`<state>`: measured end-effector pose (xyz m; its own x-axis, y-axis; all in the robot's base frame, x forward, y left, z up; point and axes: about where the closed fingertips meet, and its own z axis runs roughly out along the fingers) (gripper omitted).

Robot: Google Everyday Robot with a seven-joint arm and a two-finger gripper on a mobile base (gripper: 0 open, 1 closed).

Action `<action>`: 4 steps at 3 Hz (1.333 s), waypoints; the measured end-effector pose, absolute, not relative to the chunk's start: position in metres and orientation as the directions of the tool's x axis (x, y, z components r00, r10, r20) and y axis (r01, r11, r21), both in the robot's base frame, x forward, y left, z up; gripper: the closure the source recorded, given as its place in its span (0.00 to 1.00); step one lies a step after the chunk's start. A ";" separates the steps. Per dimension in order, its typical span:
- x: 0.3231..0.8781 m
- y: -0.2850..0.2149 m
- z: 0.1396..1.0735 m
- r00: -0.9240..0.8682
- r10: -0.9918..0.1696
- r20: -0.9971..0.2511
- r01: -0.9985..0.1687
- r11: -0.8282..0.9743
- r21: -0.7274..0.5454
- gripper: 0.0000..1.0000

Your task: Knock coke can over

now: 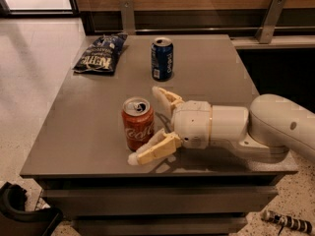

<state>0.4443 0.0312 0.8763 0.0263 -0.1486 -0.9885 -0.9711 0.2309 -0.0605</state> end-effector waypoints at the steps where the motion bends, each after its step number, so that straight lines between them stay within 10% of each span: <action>1: 0.444 0.034 0.876 0.028 -0.148 -0.989 -0.973 0.225 -0.061 0.25; 4: 0.441 0.040 0.879 0.035 -0.151 -0.988 -0.975 0.214 -0.067 0.96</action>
Offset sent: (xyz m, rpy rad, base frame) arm -0.0002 0.0021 -0.0005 0.0012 0.0002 0.0048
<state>0.4411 0.0401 0.8787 0.0346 -0.1511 -0.9879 -0.9746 0.2136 -0.0668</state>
